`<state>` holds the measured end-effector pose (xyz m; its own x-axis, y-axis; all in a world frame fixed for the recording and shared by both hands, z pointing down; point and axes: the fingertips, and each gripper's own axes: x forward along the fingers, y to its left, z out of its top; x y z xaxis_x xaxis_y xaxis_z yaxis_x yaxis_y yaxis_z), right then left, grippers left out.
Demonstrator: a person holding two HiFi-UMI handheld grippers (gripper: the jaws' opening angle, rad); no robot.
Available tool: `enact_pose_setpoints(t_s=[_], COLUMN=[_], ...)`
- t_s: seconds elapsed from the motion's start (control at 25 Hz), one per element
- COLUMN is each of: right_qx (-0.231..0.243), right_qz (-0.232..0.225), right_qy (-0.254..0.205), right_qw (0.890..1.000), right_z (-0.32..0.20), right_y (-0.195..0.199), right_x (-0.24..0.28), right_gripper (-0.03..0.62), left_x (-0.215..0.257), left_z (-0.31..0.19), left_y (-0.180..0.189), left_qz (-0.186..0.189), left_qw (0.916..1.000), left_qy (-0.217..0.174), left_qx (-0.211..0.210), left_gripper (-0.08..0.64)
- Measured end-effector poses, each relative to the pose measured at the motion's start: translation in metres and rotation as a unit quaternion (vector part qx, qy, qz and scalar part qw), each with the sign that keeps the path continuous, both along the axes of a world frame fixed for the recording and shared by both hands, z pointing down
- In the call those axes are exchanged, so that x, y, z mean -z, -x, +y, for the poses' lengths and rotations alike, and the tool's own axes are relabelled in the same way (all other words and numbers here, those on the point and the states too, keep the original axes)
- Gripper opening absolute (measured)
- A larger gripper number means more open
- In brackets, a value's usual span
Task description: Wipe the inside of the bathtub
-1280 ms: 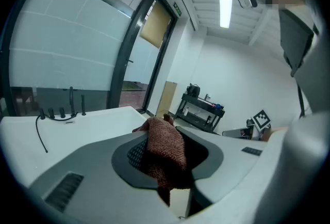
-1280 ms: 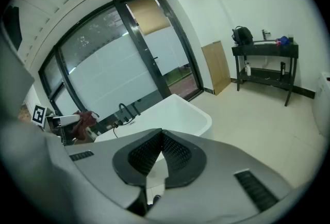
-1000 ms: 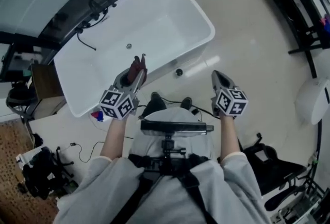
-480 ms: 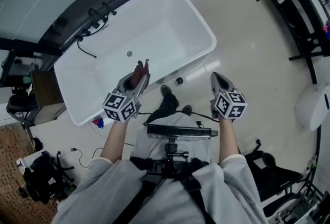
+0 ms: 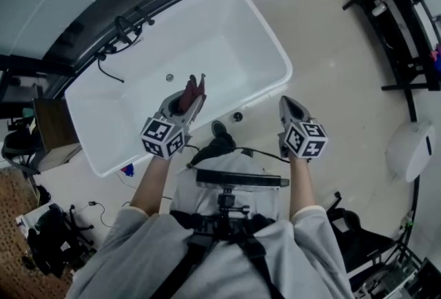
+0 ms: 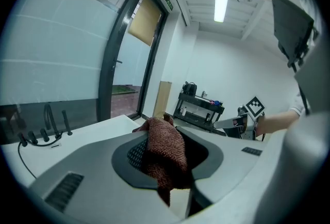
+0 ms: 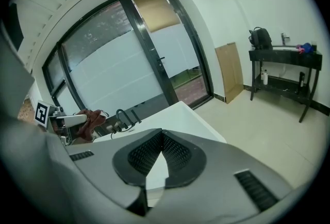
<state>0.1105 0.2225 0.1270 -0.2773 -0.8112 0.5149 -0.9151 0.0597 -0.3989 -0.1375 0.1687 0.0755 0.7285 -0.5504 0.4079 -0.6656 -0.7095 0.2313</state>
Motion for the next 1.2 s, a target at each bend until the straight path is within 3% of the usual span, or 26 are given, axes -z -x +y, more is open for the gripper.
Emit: enact_pose_setpoints(t_s=[0.4, 0.6, 0.84, 1.2], right_qx=[0.03, 0.05, 0.074, 0.125], right_qz=[0.02, 0.033, 0.041, 0.02], right_qy=[0.014, 0.022, 0.036, 0.062], right_qw=[0.999, 0.998, 0.996, 0.99], right_z=[-0.062, -0.093, -0.119, -0.165], right_y=[0.037, 0.061, 0.052, 0.036], right_x=[-0.01, -0.012, -0.034, -0.097], right_gripper=[0.009, 0.009, 0.009, 0.009], left_x=[-0.013, -0.026, -0.042, -0.094], left_z=[-0.059, -0.077, -0.094, -0.136], left_y=[0.007, 0.013, -0.007, -0.065], left_qz=[-0.007, 0.001, -0.016, -0.021], left_qw=[0.9995, 0.9997, 0.9997, 0.9997], left_qy=[-0.028, -0.019, -0.017, -0.013], left_qx=[-0.016, -0.012, 0.004, 0.003], left_gripper=[0.109, 0.109, 0.108, 0.109])
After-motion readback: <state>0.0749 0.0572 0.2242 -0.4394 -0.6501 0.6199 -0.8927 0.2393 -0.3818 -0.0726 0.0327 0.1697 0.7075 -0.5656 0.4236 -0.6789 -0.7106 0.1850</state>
